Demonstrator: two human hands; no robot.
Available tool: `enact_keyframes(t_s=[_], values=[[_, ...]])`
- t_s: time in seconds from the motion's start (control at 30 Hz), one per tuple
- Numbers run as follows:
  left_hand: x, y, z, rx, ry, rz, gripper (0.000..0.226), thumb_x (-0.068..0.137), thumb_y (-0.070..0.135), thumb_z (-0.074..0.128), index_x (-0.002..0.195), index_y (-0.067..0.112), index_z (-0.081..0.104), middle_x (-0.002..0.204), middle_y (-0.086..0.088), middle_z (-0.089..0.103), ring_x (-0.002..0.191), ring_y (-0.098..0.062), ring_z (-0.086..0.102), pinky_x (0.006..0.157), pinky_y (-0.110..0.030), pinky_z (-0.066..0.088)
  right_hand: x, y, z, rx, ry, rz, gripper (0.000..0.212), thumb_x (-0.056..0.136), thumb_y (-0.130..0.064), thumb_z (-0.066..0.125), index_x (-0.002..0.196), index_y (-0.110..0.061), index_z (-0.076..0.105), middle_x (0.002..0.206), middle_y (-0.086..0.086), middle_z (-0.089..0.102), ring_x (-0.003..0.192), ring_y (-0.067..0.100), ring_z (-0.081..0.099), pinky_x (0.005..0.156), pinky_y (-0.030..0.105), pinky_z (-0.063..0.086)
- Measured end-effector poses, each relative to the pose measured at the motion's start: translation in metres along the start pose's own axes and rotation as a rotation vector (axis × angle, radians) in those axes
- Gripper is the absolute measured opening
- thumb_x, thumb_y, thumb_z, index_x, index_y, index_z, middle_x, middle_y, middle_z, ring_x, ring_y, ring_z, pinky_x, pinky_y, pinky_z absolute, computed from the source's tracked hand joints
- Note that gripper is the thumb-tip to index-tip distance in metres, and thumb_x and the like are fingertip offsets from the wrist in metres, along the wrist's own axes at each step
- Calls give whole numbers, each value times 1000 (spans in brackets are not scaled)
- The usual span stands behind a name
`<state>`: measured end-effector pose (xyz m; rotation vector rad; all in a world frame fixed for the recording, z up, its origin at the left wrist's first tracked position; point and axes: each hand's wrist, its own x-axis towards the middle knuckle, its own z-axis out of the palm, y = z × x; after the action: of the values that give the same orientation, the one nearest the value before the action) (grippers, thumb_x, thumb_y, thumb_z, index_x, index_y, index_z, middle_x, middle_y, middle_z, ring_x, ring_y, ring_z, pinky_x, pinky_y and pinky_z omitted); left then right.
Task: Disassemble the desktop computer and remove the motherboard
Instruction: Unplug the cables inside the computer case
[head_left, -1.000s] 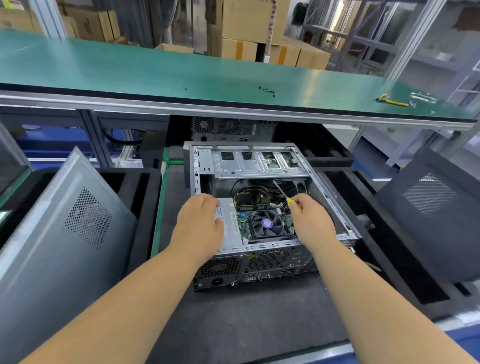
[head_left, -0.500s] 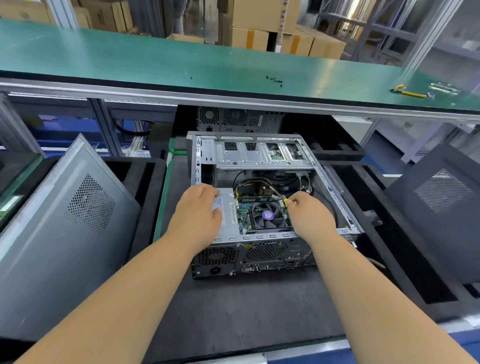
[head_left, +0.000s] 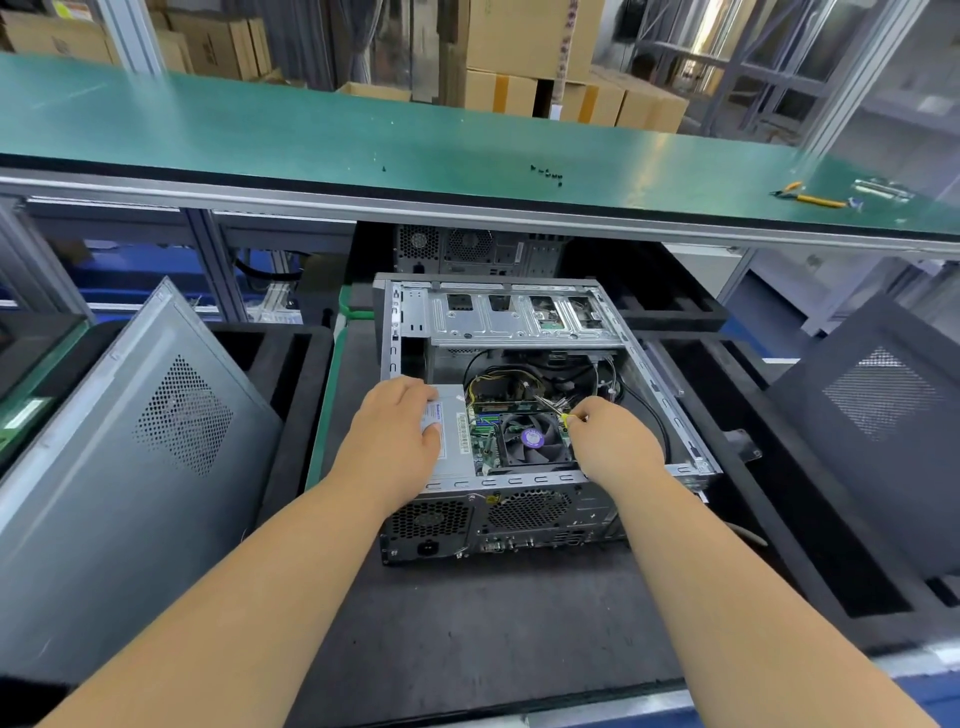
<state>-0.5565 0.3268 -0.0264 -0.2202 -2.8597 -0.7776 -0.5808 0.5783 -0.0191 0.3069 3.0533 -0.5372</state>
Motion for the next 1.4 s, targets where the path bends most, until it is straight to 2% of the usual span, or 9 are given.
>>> enact_keyframes(t_s=[0.3, 0.43, 0.6, 0.7, 0.83, 0.97, 1.13, 1.27, 1.4], values=[[1, 2, -2, -14, -11, 3, 41, 95, 26, 48, 136, 21, 45, 142, 6, 37, 136, -15, 25, 111, -32, 27, -3, 3, -9, 372, 18, 63, 12, 88, -38, 49, 97, -31, 52, 62, -3, 61, 45, 17, 51, 52, 34, 48], [2, 7, -10, -41, -9, 40, 41, 94, 28, 51, 135, 25, 46, 140, 10, 40, 134, -15, 29, 109, -33, 31, -4, 7, -18, 639, 123, 79, 16, 87, -23, 56, 102, -27, 51, 74, -4, 64, 53, 12, 51, 48, 28, 43], [12, 28, -19, -105, 13, 88, 35, 93, 30, 54, 128, 28, 52, 133, 14, 46, 128, -11, 39, 105, -30, 33, -2, 28, -45, 798, 215, 7, 13, 89, -22, 59, 96, -32, 53, 81, -13, 71, 65, 9, 59, 64, 29, 49], [20, 44, -13, -165, -35, 72, 32, 93, 31, 54, 125, 33, 53, 130, 17, 46, 124, -7, 41, 100, -26, 33, 9, 47, -59, 760, 241, 13, 11, 90, -27, 59, 94, -36, 53, 83, -20, 71, 70, 4, 60, 61, 26, 44], [34, 76, 4, -314, -84, -3, 26, 92, 27, 58, 117, 35, 59, 118, 17, 51, 110, -5, 49, 91, -22, 34, 30, 88, -65, 723, 257, 58, 10, 91, -29, 58, 97, -37, 56, 86, -13, 71, 63, 8, 57, 57, 29, 44], [49, 113, 24, -460, -136, -75, 22, 92, 21, 60, 110, 34, 64, 115, 15, 60, 106, -1, 56, 87, -17, 38, 48, 161, -64, 489, 273, 240, 11, 87, -30, 60, 97, -33, 58, 86, -13, 66, 73, 9, 59, 58, 28, 42], [64, 158, 50, -463, -181, -88, 19, 92, 23, 60, 106, 36, 65, 110, 18, 61, 103, 1, 57, 87, -23, 45, 60, 252, -41, 260, 118, 408, 12, 86, -26, 61, 98, -25, 60, 100, 6, 68, 87, 28, 60, 69, 30, 41], [75, 186, 70, -392, -208, -78, 19, 93, 26, 59, 107, 38, 63, 112, 17, 60, 103, -3, 57, 85, -21, 40, 69, 291, -22, 157, -9, 452, 11, 86, -27, 61, 94, -26, 55, 103, 7, 67, 92, 28, 62, 71, 30, 43], [82, 202, 85, -376, -209, -103, 20, 93, 27, 58, 109, 37, 63, 110, 18, 60, 100, 1, 55, 82, -20, 39, 81, 309, -9, 108, -84, 445, 19, 88, -25, 58, 107, -24, 56, 111, 7, 63, 100, 28, 60, 77, 31, 46]])
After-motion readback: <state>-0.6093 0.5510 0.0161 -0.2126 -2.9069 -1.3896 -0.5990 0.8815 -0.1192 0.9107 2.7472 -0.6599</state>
